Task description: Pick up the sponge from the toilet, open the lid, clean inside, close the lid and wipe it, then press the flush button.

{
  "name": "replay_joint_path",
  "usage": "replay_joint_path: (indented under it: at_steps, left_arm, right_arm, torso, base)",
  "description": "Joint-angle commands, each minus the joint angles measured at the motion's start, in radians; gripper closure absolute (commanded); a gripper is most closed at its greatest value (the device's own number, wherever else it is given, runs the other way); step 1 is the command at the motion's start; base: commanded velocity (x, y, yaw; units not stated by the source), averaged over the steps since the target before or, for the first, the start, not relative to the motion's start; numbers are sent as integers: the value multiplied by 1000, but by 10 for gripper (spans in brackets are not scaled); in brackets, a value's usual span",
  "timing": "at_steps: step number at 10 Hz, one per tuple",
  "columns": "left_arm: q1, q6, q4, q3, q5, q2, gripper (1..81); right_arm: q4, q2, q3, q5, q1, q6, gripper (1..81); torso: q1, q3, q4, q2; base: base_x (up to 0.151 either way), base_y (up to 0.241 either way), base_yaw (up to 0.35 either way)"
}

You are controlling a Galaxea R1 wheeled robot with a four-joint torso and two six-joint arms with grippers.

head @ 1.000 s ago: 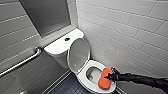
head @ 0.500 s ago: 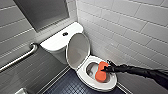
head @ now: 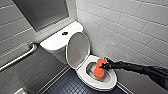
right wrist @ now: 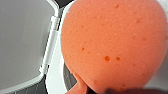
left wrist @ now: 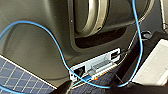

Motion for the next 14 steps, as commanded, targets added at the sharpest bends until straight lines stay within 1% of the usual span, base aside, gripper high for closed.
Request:
replay_joint_path:
  at_steps: [1,2,3,4,5,7,9,14]
  left_arm:
    - [45,5,-6,3,44,9,10]
    - [44,4,-6,-3,45,15,10]
    - [44,4,-6,-4,44,19,10]
    - [44,4,-6,-4,44,19,10]
    - [44,4,-6,-4,45,19,10]
    - [48,4,-6,-6,44,20,10]
    - [53,4,-6,-18,42,20,10]
    - [56,4,-6,-23,42,31,10]
  right_arm:
    - [-24,47,-17,-44,176,-4,811]
    - [-26,68,-18,-44,190,-6,811]
    - [-26,84,-21,-45,194,-6,811]
    - [-32,93,-20,-45,197,-7,811]
    - [-43,98,-18,-45,202,-7,811]
    - [-58,108,-21,-36,199,-7,811]
    - [-61,119,-46,-22,202,-7,811]
    - [-61,119,-52,-25,217,-7,811]
  torso:
    - [0,0,0,0]
    - [0,-32,0,0]
    - [0,-44,0,0]
    - [0,-43,0,0]
    - [0,-33,0,0]
    - [0,-41,0,1]
    - [1,-41,0,1]
    - [1,-41,0,1]
  base:
    - [0,0,0]
    - [0,0,0]
    - [0,0,0]
    - [0,0,0]
    - [0,0,0]
    - [0,0,0]
    - [0,0,0]
    - [0,0,0]
